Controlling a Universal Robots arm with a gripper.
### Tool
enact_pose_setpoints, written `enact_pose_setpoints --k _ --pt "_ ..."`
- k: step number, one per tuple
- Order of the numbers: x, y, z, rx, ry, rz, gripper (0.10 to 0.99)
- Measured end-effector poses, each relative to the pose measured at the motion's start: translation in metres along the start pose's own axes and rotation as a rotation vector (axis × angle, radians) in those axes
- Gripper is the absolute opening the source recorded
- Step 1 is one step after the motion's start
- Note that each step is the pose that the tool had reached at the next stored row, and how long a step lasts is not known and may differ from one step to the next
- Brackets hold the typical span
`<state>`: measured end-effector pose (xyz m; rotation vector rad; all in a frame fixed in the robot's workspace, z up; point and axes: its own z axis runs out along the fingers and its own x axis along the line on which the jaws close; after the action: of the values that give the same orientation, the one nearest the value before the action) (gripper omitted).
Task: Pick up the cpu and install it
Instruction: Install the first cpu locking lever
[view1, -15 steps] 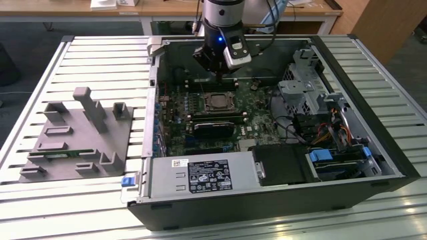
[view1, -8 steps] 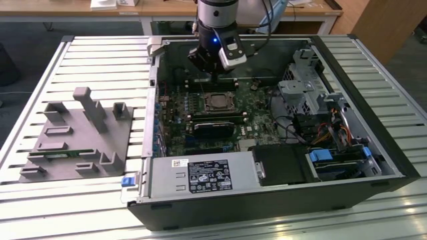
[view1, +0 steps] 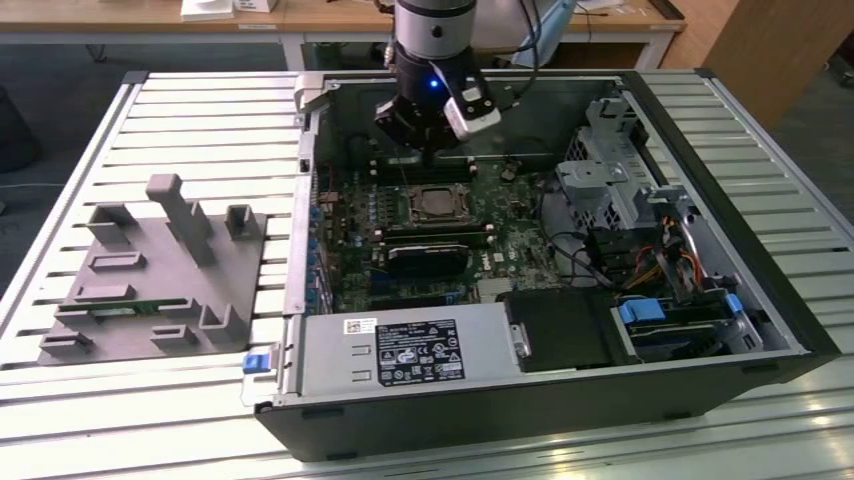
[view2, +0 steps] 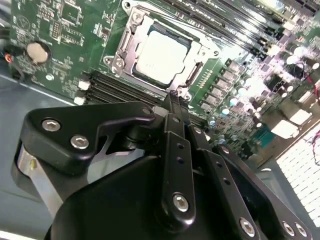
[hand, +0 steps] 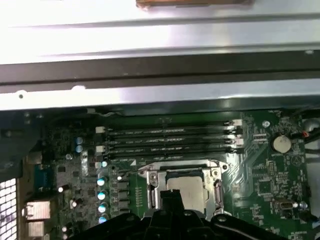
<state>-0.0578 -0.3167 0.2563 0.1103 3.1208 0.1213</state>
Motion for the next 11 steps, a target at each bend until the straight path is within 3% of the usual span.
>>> enact_pose_setpoints --k 6,11 --pt "0.0242 -0.0017 0.0005 0.0 0.0001 -0.003 0.106" --pt "0.0389 -0.0028 0.0007 0.0 0.0006 -0.009 0.106"
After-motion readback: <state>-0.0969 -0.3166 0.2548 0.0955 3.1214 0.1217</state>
